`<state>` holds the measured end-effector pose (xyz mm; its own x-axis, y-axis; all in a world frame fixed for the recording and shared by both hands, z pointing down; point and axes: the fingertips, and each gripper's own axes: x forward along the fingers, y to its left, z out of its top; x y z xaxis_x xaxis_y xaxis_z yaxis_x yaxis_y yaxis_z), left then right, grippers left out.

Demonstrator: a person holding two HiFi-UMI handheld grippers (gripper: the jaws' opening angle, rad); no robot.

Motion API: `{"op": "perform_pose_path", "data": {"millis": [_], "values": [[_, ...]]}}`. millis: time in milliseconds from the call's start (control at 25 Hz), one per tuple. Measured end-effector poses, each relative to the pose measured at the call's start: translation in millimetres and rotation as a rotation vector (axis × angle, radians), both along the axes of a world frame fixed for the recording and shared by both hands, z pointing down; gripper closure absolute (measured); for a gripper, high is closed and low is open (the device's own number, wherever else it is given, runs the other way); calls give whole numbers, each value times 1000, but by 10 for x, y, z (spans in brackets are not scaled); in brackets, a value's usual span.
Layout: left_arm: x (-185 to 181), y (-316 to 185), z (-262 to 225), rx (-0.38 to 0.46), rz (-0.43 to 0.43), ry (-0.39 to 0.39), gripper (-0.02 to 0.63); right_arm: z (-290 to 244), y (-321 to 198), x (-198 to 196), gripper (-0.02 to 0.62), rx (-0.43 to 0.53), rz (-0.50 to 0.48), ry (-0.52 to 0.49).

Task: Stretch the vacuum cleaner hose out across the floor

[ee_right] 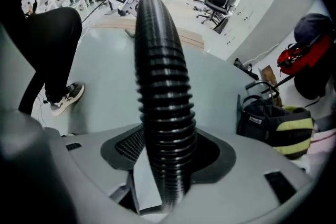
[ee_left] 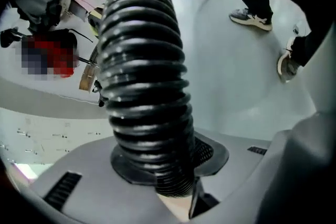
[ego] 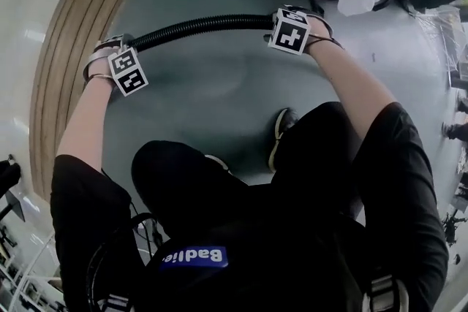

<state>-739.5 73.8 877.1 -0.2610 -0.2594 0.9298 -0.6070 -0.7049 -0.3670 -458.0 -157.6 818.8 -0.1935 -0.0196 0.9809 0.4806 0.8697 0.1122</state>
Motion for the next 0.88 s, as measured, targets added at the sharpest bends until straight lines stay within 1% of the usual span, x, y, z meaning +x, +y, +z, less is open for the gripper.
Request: {"op": "perform_pose_path", "data": {"millis": [120, 240, 320, 400, 480, 560, 680, 760, 880], "values": [[-144, 67, 57, -63, 21, -56, 451, 181, 95, -131, 347, -52, -33, -13], [-304, 250, 309, -149, 28, -81, 448, 395, 291, -225, 336, -81, -94, 0], [-468, 388, 518, -193, 54, -118, 445, 522, 448, -280, 328, -101, -131, 12], [-618, 462, 729, -213, 90, -159, 445, 611, 571, -306, 324, -126, -159, 8], [-712, 472, 946, -213, 133, -197, 445, 672, 638, -267, 316, -151, -156, -3], [-782, 453, 1169, -219, 156, -229, 440, 685, 641, -205, 310, -192, -79, -38], [-851, 464, 1519, -287, 117, -247, 428, 649, 473, 2, 310, -242, 89, -92], [-849, 489, 1725, -344, 81, -246, 417, 639, 296, 248, 310, -238, 164, -91], [-752, 487, 1952, -358, 33, -203, 387, 616, 1, 665, 310, -204, 237, -68]]}}
